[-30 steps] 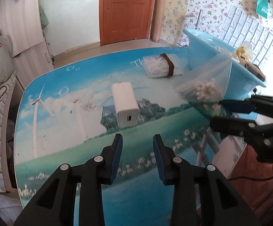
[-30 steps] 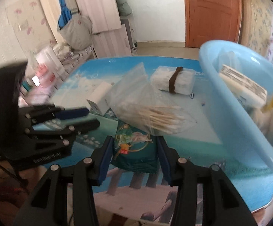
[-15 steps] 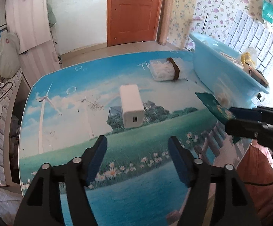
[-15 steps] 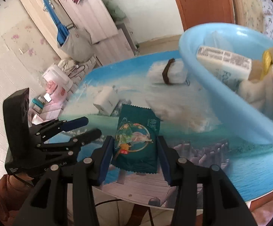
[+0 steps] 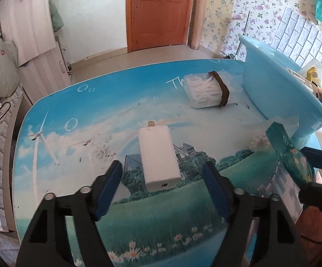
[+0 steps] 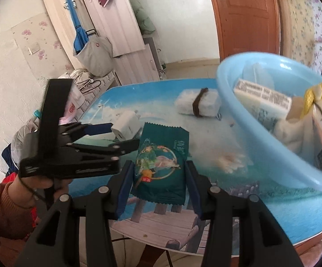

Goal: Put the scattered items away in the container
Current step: 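Grasp the green snack packet with the right gripper while the left holds the charger, then carry the charger and green packet over the basin with both grippers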

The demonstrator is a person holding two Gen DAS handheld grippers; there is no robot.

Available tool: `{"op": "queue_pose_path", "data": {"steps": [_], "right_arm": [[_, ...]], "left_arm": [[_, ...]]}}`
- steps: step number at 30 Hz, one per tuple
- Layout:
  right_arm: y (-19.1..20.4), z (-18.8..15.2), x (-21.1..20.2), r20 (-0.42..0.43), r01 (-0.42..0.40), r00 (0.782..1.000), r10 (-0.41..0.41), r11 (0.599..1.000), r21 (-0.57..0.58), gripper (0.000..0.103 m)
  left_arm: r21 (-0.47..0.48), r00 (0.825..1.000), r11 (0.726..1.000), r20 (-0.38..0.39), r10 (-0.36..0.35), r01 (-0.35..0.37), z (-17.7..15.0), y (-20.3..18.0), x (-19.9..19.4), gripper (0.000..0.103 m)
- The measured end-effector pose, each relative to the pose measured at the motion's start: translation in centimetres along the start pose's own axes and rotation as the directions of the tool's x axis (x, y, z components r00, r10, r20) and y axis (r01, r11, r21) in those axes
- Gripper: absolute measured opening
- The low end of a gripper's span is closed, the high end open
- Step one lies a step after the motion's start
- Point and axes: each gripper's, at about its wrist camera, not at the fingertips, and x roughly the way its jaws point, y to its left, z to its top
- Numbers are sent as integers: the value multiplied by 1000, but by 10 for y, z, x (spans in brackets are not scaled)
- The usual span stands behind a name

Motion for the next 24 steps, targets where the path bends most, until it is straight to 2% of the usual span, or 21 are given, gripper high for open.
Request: {"op": "queue_pose_path", "data": {"steps": [3, 6, 9, 14, 24], "right_arm": [[0, 1, 4, -6, -2, 1000, 2, 1000, -8, 45], [-1, -1, 6, -19, 2, 1000, -2, 1000, -10, 45], [-1, -4, 3, -23, 6, 1000, -7, 1000, -13, 45], [2, -13, -5, -28, 11, 1000, -11, 1000, -28, 45], [-9, -38, -21, -63, 100, 993, -99, 995, 24, 45]], "left_arm": [[13, 1000, 1000, 5, 11, -11, 0, 1, 0, 36], [18, 1000, 1000, 8, 1, -1, -2, 0, -4, 28], [19, 1000, 1000, 18, 9, -9, -7, -2, -11, 24], [23, 1000, 1000, 24, 0, -1, -18, -4, -23, 24], [44, 1000, 999, 10, -13, 12, -42, -18, -42, 24]]}}
